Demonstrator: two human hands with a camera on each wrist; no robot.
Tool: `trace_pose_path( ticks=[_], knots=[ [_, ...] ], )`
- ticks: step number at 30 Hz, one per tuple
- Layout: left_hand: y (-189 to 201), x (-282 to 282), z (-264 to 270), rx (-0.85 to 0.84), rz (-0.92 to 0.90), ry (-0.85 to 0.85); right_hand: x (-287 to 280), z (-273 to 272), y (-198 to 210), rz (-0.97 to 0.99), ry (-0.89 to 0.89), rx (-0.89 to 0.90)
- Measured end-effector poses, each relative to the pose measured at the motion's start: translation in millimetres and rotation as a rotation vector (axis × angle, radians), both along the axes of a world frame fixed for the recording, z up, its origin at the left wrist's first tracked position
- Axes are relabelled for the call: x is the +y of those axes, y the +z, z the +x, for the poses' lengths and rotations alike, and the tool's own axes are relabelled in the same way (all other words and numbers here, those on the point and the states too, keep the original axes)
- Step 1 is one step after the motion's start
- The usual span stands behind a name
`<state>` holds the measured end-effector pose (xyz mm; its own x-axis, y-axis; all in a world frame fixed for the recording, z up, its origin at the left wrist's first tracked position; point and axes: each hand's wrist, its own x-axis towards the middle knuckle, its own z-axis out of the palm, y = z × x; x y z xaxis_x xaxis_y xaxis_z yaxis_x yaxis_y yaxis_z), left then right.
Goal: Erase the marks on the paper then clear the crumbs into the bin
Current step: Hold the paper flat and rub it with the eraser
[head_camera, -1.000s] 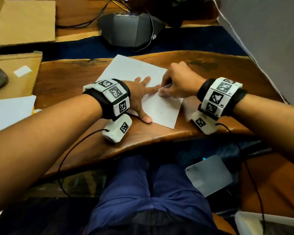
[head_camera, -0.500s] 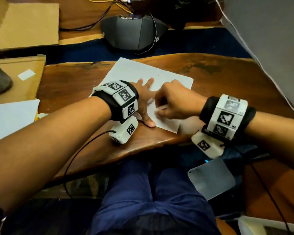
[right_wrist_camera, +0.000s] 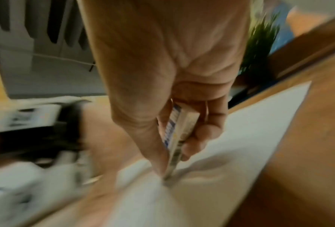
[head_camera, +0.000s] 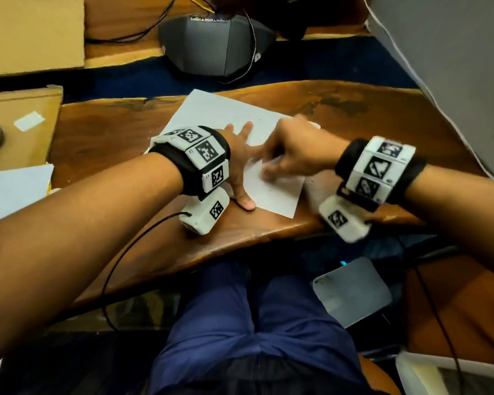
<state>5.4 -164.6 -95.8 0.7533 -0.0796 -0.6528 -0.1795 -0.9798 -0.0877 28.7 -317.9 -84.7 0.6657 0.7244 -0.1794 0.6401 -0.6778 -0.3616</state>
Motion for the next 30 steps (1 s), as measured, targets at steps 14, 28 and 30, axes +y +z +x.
trace_pose_path(
  ticks=[14,28,30],
  knots=[
    [-1.3,-0.5,1.5,-0.001,0.021,-0.004,-4.1,11.9,0.2,-0.014,-0.075,-0.109],
    [-1.0,-0.2,1.3,0.002,0.019,-0.008,-2.9,-31.6,0.8,-0.07,0.094,0.041],
    [0.0,-1.6,1.3,0.009,0.02,-0.007,-6.9,-8.4,3.2,-0.055,0.029,0.04]
  ],
)
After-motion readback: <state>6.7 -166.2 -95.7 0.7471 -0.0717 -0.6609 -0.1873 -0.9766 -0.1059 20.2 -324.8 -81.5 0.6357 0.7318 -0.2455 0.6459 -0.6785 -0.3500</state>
